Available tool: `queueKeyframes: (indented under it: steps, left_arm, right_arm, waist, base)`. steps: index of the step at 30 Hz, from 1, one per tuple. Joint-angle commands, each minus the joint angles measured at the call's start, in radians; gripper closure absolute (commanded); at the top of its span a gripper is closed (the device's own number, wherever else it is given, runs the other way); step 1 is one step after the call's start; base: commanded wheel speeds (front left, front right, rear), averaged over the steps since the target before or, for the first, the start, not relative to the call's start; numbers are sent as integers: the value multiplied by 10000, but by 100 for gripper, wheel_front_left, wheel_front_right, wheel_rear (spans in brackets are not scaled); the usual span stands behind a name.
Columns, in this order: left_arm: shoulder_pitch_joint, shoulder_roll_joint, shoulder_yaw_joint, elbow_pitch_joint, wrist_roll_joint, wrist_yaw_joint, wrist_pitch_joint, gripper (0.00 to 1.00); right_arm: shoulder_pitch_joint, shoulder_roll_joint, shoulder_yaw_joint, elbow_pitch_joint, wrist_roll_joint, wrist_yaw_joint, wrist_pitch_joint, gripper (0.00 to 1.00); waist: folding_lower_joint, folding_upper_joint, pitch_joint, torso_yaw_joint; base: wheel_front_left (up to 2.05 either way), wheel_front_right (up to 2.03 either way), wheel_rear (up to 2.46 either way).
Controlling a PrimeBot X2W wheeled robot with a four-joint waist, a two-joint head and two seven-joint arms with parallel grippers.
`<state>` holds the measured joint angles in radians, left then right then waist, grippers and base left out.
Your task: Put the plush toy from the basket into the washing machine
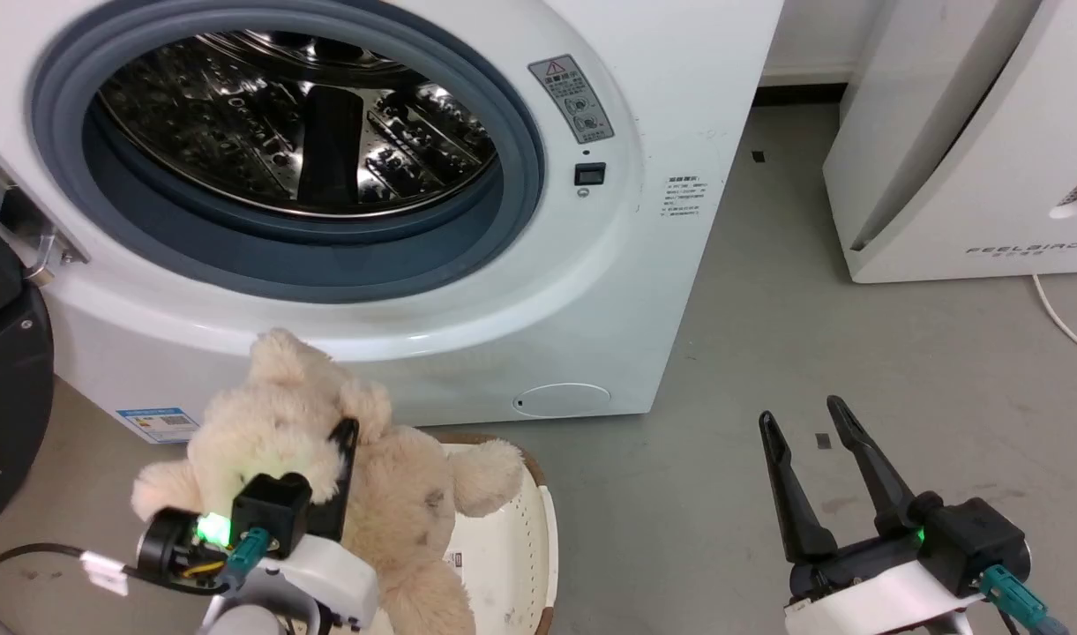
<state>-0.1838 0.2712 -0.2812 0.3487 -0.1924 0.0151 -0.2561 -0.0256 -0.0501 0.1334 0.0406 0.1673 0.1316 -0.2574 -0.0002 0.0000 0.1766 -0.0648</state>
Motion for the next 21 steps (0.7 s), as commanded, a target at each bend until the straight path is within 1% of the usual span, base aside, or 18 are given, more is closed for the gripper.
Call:
queueKeyframes:
  steps: [1,7,13,16,21]
  left_arm:
    - [43,21,92,-304,84,47,-56,100]
    - [34,94,580,-1886,302,-34,-56,100]
    - [-688,265,1128,-2889,308,-288,-56,100]
    - [-1321,442,1371,-2946,235,-484,-57,100]
    - [-2780,885,1657,-2365,32,-813,-6,100]
  right_arm:
    - [98,-1,-9,20,83,-9,-44,0]
    - [59,-1,47,-32,172,-9,-44,0]
    - [-69,-1,53,-132,237,-9,-44,0]
    - [-203,-1,85,-198,260,-9,-44,0]
    - [-553,-1,219,-448,315,-9,-44,0]
  waist:
    - [2,0,-22,20]
    - [2,0,134,-95]
    - [2,0,663,-401]
    - [2,0,1079,-617]
    - [2,0,1890,-1011]
  base:
    - [0,0,0]
    - [0,0,0]
    - [0,0,0]
    - [0,0,0]
    - [0,0,0]
